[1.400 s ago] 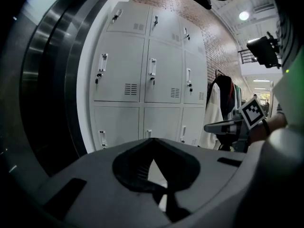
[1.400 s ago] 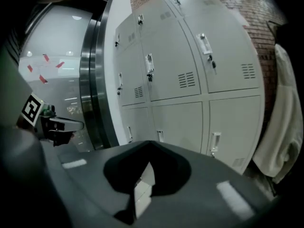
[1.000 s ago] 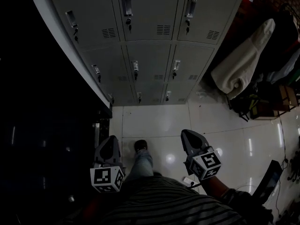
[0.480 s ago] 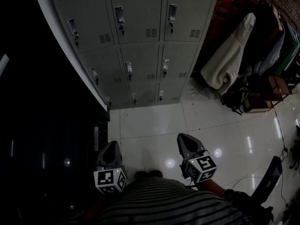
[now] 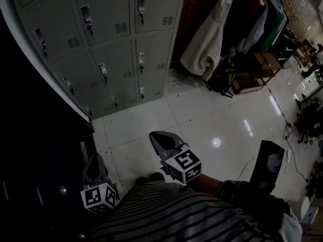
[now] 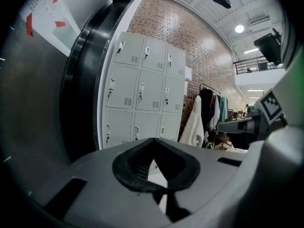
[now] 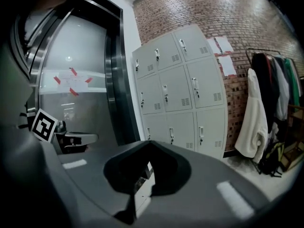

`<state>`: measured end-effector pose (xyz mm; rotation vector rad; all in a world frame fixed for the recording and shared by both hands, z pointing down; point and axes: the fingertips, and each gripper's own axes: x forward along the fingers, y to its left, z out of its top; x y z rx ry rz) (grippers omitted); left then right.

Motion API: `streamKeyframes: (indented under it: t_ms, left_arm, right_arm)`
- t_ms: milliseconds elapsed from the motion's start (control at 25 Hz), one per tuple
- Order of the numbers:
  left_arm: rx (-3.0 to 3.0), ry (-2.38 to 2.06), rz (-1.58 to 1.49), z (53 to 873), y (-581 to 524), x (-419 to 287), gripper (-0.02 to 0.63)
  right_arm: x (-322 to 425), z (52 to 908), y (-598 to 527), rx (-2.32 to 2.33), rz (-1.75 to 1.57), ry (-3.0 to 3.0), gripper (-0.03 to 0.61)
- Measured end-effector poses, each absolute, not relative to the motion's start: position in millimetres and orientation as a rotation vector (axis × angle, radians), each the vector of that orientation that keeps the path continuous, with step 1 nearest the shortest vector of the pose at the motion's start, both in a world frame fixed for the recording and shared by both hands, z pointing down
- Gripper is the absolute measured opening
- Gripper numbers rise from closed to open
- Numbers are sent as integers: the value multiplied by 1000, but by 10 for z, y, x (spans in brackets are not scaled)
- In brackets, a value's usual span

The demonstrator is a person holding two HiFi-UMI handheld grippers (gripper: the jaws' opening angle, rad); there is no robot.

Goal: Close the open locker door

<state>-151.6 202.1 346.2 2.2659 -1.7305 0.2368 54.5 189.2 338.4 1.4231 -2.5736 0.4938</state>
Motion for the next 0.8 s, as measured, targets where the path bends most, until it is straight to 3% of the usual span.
streamKeyframes:
  t_ms: [800]
  left_arm:
    - [2312,-1645,266,3568,2122,-1676,3]
  right_arm:
    - [152,3408,1975,1422,508,-2568,0]
